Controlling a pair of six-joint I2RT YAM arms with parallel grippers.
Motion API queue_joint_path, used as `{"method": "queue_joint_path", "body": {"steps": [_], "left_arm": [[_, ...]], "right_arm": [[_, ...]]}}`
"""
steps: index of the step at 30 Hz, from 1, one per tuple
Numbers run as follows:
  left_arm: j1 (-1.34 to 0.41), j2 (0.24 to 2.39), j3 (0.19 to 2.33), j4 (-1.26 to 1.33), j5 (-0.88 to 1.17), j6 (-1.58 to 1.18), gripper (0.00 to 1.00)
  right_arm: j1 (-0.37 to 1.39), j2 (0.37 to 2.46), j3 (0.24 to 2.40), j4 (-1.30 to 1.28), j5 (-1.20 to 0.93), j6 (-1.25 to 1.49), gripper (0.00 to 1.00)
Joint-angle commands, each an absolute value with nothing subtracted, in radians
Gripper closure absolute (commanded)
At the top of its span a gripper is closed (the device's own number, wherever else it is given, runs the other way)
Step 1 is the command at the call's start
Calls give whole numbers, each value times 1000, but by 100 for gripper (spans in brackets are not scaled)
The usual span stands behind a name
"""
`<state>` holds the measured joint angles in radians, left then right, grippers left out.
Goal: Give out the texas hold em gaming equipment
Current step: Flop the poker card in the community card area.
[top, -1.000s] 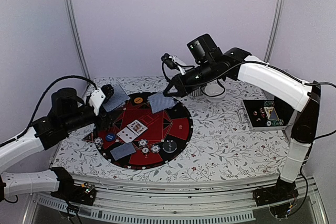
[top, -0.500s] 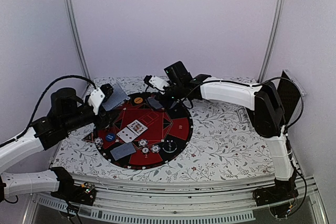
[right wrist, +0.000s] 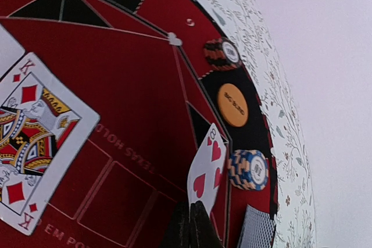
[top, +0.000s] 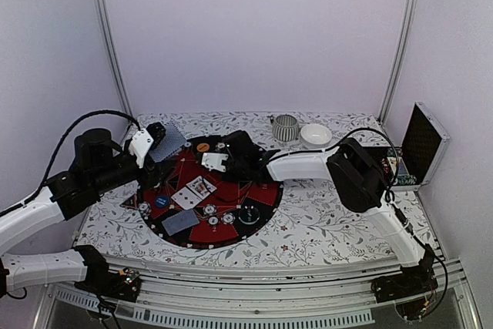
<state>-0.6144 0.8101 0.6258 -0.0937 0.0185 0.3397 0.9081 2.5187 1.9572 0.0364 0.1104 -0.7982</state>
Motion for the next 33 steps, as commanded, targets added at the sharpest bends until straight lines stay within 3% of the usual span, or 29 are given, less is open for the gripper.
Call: {"method": "queue_joint_path", "body": {"steps": [1, 15, 33], "left_arm": [[-598, 807, 648, -70, 29, 341, 42], [-598, 798, 646, -70, 33, 343, 42], [-597, 798, 646, -69, 37, 346, 42]], "right_arm": [[943, 2564, 1983, 102, 200, -988, 99], [969, 2533, 1900, 115, 239, -1094, 99], [981, 2456, 1816, 15, 119, -1063, 99]]}}
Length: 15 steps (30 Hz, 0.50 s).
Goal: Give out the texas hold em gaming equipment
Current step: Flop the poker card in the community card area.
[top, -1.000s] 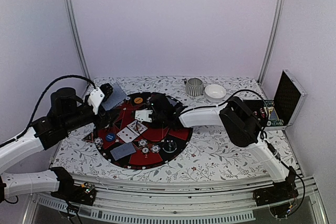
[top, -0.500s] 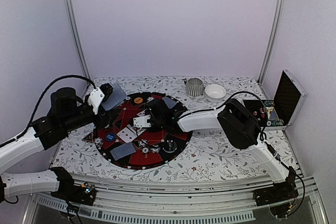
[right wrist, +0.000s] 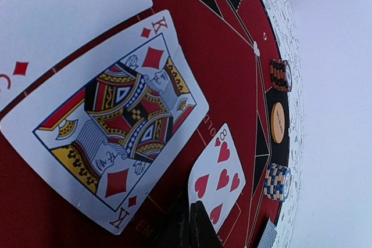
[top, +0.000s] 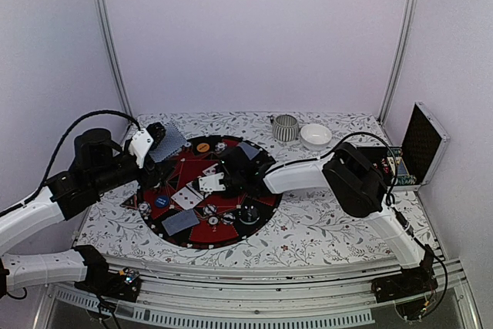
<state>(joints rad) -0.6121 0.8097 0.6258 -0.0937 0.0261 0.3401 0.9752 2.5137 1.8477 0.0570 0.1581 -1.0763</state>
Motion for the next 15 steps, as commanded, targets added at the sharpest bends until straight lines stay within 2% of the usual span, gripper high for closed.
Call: {"method": "queue_joint_path", "body": {"steps": [1, 12, 15], "left_arm": [[-597, 798, 646, -69, 37, 347, 42], [-597, 798, 644, -70, 39, 345, 42], [-597, 798, 644, -70, 39, 345, 42]], "right_arm": [[982, 2452, 1812, 15, 112, -1063, 99], [985, 2439, 1795, 14, 78, -1081, 98], [984, 2435, 1790, 23, 92, -1083, 91]]}}
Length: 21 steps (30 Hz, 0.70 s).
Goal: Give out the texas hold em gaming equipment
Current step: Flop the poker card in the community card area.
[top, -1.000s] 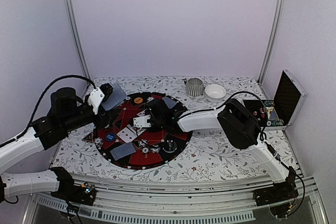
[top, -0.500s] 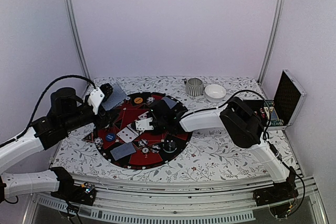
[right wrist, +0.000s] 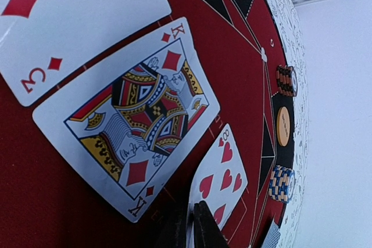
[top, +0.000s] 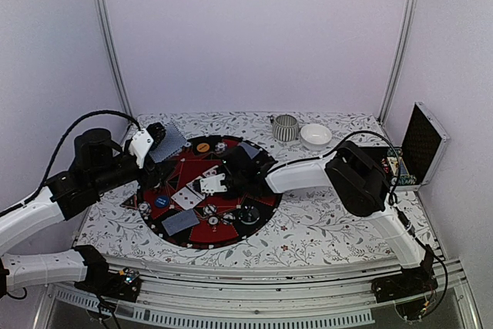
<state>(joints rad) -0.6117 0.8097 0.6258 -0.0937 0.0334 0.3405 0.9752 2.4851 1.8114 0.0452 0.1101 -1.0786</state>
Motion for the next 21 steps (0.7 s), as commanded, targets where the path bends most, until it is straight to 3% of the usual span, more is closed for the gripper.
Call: {"method": "queue_joint_path", "body": {"steps": [1, 5, 21], "left_arm": [[-597, 798, 644, -70, 39, 346, 42], [-596, 797, 644, -71, 40, 347, 42], [-596, 792, 644, -70, 39, 346, 42]], "right_arm": [[984, 2430, 1782, 29, 94, -1087, 87], [985, 2389, 1722, 63, 100, -1112, 75], [1007, 2139, 1570, 106, 52, -1033, 55]]}}
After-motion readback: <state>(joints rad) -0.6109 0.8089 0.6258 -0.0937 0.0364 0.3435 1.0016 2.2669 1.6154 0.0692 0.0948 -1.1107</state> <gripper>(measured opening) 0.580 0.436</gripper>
